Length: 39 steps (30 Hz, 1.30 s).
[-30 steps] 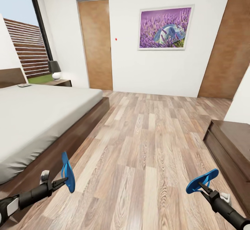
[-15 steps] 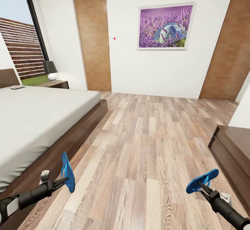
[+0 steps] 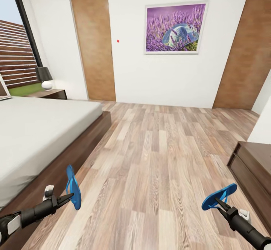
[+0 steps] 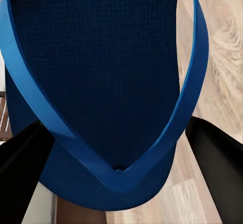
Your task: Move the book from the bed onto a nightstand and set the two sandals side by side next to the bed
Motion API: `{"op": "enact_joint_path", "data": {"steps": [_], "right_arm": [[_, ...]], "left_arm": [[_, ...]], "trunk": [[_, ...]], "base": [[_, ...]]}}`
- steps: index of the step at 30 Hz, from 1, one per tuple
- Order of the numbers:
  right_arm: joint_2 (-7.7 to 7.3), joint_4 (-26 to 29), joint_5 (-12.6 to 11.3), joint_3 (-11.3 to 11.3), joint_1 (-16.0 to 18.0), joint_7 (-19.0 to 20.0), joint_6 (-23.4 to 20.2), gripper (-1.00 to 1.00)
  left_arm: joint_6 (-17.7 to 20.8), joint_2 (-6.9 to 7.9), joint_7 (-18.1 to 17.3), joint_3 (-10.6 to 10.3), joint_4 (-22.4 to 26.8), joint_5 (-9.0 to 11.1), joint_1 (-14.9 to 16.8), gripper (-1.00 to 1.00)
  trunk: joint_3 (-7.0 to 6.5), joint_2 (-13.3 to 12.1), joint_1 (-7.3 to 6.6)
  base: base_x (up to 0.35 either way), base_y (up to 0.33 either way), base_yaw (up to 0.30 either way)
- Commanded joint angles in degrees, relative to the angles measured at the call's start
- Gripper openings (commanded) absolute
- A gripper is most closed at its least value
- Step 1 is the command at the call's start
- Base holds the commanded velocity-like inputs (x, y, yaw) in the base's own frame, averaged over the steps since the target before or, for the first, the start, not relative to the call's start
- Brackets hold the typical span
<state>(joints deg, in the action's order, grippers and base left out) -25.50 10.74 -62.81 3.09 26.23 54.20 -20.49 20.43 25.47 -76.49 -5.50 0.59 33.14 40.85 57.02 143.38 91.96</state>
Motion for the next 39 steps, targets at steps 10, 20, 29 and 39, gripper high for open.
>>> {"op": "enact_joint_path", "data": {"steps": [10, 20, 29, 39], "right_arm": [[0.01, -0.02, -0.12, 0.37, 0.05, 0.16, -0.63, -1.00], [0.37, -0.02, -0.12, 0.34, 0.05, -0.13, -0.69, -1.00], [0.79, 0.05, -0.09, 0.21, 0.07, -0.34, -0.61, -1.00], [3.02, 2.57, 0.07, -1.44, 0.13, -0.43, -0.60, -1.00]], "left_arm": [[0.58, -0.05, 0.00, -0.28, 0.02, 0.52, 0.02, -1.00], [0.57, -0.13, 0.07, -0.30, 0.02, 0.52, 0.02, -1.00], [0.59, -2.11, 2.53, -0.30, 0.04, 0.44, 0.02, -1.00], [-0.07, -9.39, 13.66, 0.10, 0.58, 0.37, 0.02, -1.00]], "trunk": [[0.06, 0.02, 0.02], [0.06, 0.02, 0.02], [0.06, 0.02, 0.02], [0.06, 0.02, 0.02]], "base": [[0.342, 0.000, -0.022], [0.342, 0.000, -0.001], [0.342, 0.000, 0.000], [0.342, 0.000, 0.000]]}}
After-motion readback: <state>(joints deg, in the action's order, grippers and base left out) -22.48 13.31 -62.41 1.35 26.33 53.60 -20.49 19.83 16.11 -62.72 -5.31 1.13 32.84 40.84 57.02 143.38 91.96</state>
